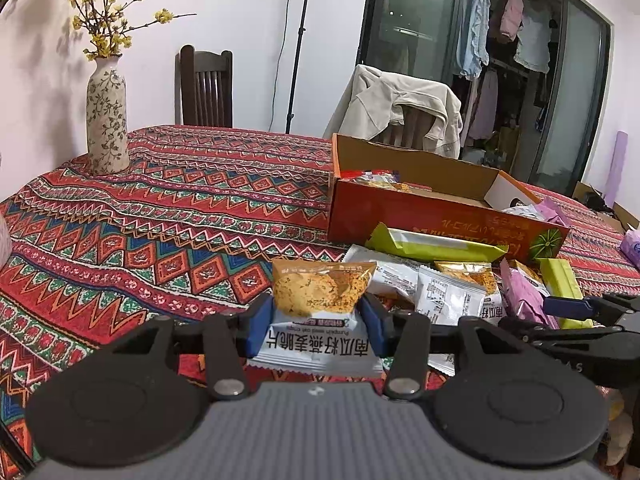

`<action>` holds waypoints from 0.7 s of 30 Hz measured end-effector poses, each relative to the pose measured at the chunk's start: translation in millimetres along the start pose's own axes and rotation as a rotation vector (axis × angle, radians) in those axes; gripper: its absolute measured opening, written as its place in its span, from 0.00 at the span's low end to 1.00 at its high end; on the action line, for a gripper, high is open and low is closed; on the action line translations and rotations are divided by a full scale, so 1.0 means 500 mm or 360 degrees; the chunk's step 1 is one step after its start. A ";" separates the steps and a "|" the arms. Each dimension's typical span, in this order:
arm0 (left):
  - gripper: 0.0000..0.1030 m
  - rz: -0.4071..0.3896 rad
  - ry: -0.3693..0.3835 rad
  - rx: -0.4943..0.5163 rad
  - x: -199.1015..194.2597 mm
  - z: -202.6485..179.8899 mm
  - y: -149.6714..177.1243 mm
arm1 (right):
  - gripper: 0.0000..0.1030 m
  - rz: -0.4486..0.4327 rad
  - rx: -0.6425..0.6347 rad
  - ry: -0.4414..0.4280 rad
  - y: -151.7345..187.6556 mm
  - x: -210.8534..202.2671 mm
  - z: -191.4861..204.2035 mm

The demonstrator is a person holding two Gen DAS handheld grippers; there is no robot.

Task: Organize snacks
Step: 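Grasp another pumpkin-seed cracker packet with the left gripper, then grasp the pink packet with the right gripper while the left gripper holds its cracker packet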

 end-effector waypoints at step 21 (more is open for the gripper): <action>0.48 0.0002 0.0004 0.0001 0.000 -0.005 -0.001 | 0.25 -0.0160 0.0347 -0.0025 -0.023 -0.074 -0.105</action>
Point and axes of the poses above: each gripper's, at about its wrist camera, not at the fingertips, and x roughly the way its jaws point, z to its left, y to its underside, the point moved 10 cm from there along x, roughly the way its jaws point, and after that the axes turned 7 degrees about y, right-handed, at the moved point
